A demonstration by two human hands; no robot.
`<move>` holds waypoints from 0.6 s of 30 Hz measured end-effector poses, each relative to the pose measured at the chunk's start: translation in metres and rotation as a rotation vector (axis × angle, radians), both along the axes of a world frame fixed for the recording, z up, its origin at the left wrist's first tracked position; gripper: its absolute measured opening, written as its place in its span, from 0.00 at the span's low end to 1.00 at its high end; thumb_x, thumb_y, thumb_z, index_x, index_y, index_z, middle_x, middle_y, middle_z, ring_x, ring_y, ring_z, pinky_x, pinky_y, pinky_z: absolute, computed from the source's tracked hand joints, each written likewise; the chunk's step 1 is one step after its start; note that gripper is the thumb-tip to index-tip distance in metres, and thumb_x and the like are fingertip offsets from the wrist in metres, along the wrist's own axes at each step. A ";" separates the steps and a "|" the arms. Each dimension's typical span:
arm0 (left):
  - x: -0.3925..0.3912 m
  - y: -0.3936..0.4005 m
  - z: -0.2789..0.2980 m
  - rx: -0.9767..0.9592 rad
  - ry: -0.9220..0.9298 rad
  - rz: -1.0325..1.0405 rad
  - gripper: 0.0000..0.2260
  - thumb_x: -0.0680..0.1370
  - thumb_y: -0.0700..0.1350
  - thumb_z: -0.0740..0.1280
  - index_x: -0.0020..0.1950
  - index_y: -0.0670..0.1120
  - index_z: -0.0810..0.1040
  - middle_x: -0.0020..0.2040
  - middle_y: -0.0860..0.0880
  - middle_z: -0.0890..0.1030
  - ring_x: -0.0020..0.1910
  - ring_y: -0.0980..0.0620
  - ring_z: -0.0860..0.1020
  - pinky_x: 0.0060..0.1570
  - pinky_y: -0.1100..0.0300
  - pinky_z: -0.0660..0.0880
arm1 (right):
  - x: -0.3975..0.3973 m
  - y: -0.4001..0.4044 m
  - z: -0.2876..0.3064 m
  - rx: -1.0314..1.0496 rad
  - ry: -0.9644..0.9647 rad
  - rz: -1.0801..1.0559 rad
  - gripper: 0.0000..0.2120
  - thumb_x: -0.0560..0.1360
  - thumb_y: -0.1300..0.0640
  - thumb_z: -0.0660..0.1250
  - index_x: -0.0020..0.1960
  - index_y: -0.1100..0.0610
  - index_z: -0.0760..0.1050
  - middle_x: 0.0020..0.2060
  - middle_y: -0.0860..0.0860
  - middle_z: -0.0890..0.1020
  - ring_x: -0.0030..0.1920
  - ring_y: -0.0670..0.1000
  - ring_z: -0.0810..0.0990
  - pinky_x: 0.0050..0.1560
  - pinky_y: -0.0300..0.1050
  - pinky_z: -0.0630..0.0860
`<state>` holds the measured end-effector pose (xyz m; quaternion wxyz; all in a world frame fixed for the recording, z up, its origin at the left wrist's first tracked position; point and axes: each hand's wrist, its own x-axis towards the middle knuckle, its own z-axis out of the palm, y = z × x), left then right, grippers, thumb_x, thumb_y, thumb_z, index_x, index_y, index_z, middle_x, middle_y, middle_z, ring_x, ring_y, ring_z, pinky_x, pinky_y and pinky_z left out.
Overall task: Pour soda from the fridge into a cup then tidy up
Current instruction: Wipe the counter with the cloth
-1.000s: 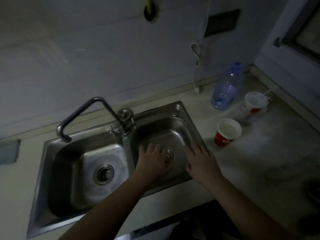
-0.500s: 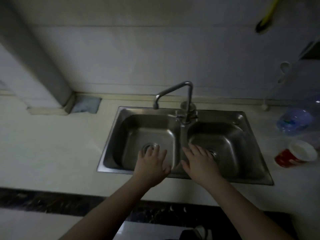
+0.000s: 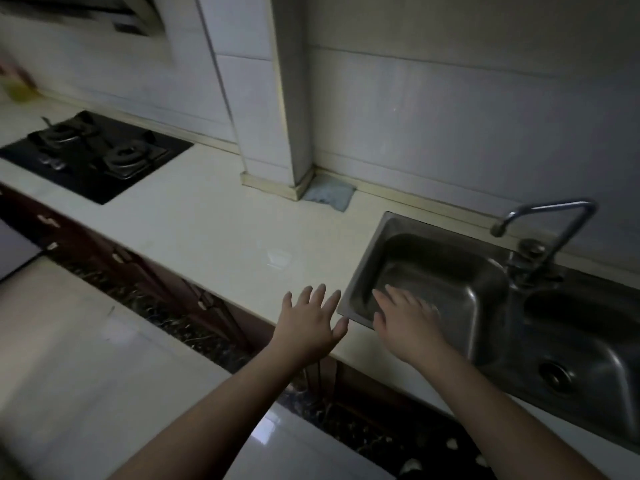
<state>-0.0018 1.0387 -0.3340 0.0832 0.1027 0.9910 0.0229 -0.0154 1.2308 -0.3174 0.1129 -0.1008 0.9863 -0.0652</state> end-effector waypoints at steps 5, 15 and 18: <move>-0.007 -0.034 -0.003 0.032 0.018 0.084 0.39 0.70 0.65 0.33 0.78 0.55 0.55 0.78 0.48 0.58 0.77 0.46 0.56 0.72 0.43 0.55 | -0.017 -0.048 -0.008 -0.018 -0.001 0.067 0.25 0.81 0.48 0.49 0.77 0.49 0.55 0.76 0.51 0.59 0.75 0.52 0.56 0.73 0.51 0.55; -0.070 -0.072 -0.015 0.060 0.034 0.079 0.34 0.75 0.64 0.41 0.75 0.51 0.65 0.73 0.47 0.70 0.72 0.46 0.66 0.67 0.46 0.65 | -0.080 -0.088 -0.034 -0.039 -0.044 0.090 0.25 0.80 0.46 0.51 0.76 0.49 0.56 0.76 0.51 0.57 0.75 0.52 0.55 0.72 0.51 0.55; -0.095 -0.079 -0.015 0.044 0.016 0.056 0.33 0.76 0.63 0.40 0.75 0.51 0.66 0.72 0.47 0.71 0.72 0.45 0.66 0.67 0.47 0.65 | -0.106 -0.096 -0.035 -0.060 -0.056 0.098 0.25 0.80 0.47 0.51 0.76 0.50 0.57 0.76 0.51 0.58 0.75 0.52 0.55 0.72 0.51 0.55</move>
